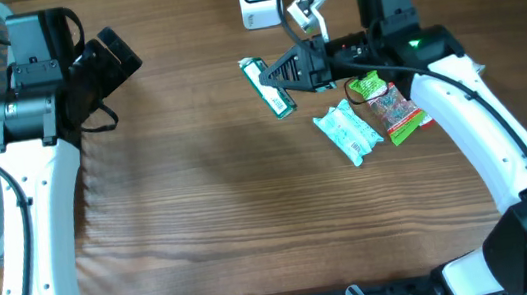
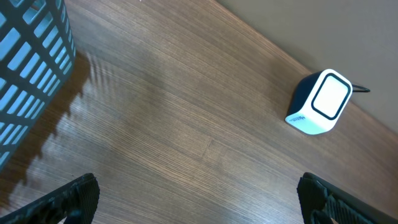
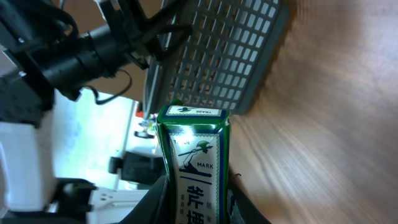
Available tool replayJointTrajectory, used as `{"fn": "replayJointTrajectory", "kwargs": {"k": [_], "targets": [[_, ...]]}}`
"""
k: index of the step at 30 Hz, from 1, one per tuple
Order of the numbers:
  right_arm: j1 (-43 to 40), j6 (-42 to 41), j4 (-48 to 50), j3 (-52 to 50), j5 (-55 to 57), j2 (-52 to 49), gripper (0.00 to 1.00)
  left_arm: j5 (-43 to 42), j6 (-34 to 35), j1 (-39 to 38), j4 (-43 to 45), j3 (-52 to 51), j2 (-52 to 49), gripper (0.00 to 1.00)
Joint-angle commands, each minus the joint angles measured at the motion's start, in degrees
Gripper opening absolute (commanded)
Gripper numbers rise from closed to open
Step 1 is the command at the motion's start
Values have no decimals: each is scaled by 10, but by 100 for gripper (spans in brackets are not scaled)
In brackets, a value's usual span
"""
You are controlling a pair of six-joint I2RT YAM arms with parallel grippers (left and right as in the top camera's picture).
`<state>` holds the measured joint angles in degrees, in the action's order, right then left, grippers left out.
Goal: Scan the item barcode
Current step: 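Lift the green box and hold it at the white scanner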
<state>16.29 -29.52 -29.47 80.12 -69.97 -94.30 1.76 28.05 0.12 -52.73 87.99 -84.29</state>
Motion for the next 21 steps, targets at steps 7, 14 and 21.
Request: {"fn": "replayJointTrajectory", "kwargs": {"k": [7, 14, 21], "targets": [[-2, -130, 64, 7, -62, 11, 23, -2, -11, 3, 1, 9, 10, 100], [-2, -153, 93, 7, -57, 11, 23, -2, -11, 3, 1, 9, 10, 100], [7, -81, 62, 2, 39, 11, 20, -2, -11, 3, 1, 9, 10, 100]]}}
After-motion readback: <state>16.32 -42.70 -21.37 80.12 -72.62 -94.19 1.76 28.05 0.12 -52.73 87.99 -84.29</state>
